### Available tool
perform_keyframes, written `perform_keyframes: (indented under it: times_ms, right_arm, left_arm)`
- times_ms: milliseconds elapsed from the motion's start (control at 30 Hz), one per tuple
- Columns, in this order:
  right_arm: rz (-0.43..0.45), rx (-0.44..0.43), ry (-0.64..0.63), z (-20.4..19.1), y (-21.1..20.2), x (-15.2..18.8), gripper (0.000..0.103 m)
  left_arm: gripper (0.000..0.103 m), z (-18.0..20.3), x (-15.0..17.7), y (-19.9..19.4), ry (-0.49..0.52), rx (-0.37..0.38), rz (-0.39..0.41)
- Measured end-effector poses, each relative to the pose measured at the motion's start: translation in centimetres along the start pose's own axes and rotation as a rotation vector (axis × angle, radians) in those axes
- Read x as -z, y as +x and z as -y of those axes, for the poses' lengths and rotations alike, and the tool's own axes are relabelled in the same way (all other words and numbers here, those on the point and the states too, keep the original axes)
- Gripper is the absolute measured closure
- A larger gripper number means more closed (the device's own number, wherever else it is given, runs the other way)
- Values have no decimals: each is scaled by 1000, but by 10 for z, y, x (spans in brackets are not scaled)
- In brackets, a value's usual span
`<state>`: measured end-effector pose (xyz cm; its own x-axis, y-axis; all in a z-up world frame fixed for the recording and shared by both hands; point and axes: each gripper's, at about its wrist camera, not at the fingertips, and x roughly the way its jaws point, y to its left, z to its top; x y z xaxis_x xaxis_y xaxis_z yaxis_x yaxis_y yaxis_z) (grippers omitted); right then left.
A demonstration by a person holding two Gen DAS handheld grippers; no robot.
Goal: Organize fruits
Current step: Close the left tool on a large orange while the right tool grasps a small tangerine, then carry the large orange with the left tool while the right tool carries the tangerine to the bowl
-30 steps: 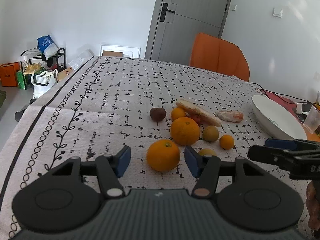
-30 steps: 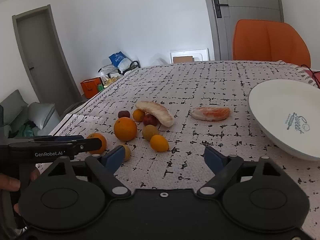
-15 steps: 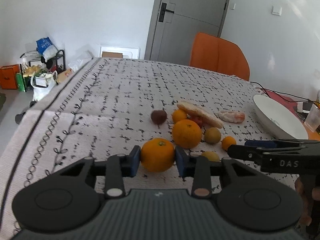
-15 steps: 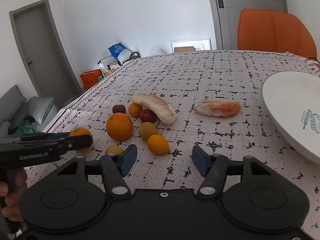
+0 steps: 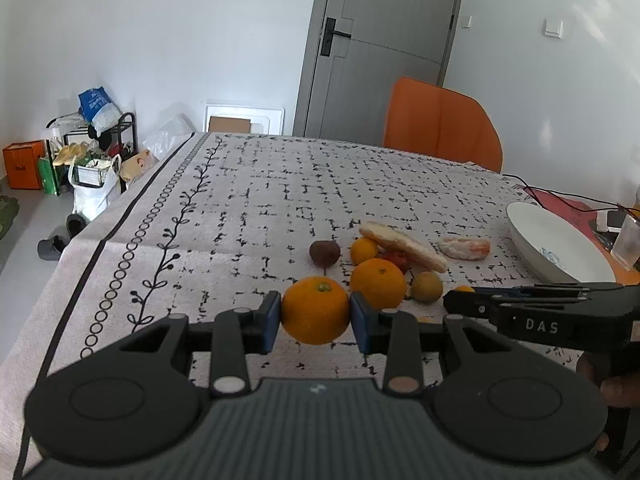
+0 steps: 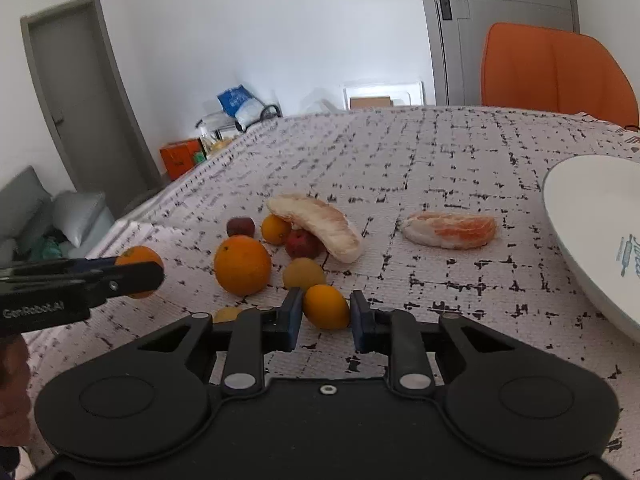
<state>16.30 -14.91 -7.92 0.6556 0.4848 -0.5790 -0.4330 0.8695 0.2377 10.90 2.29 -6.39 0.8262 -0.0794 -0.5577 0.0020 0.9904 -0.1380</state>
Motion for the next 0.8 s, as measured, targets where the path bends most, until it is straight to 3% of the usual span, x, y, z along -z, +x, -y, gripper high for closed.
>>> perform_keyframes:
  times_ms: [800]
  right_arm:
    - [139,91,87,58,-67,0,80]
  left_arm:
    - [67,67,-16,7,79,79,48]
